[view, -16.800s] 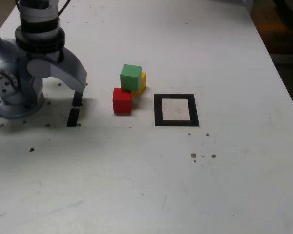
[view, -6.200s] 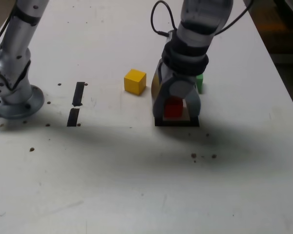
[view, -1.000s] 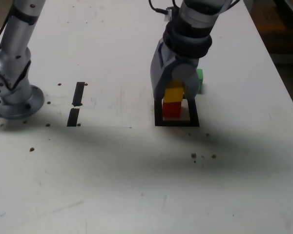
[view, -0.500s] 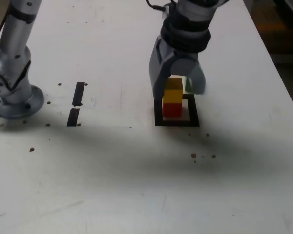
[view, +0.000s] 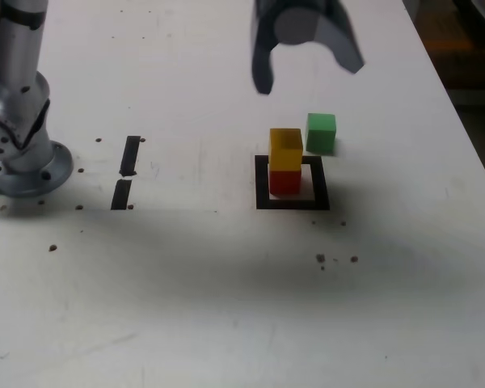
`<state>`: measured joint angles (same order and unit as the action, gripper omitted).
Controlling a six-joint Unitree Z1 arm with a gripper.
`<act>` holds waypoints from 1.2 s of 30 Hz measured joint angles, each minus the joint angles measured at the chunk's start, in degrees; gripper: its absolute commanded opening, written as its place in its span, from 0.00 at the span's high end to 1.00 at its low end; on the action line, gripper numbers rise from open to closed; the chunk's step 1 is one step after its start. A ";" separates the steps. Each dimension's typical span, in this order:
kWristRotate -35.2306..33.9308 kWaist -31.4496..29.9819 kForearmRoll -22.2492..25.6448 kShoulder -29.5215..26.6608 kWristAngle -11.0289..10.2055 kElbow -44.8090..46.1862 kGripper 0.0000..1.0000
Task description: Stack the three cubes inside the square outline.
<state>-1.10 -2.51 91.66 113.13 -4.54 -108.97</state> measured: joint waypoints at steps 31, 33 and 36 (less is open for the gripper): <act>12.37 8.95 -16.95 16.52 -0.25 6.34 0.17; 12.37 9.00 -17.08 16.53 -0.56 6.32 0.25; 12.37 9.00 -17.10 16.56 -1.05 6.06 0.44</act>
<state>11.27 6.49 74.56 129.69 -5.59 -102.90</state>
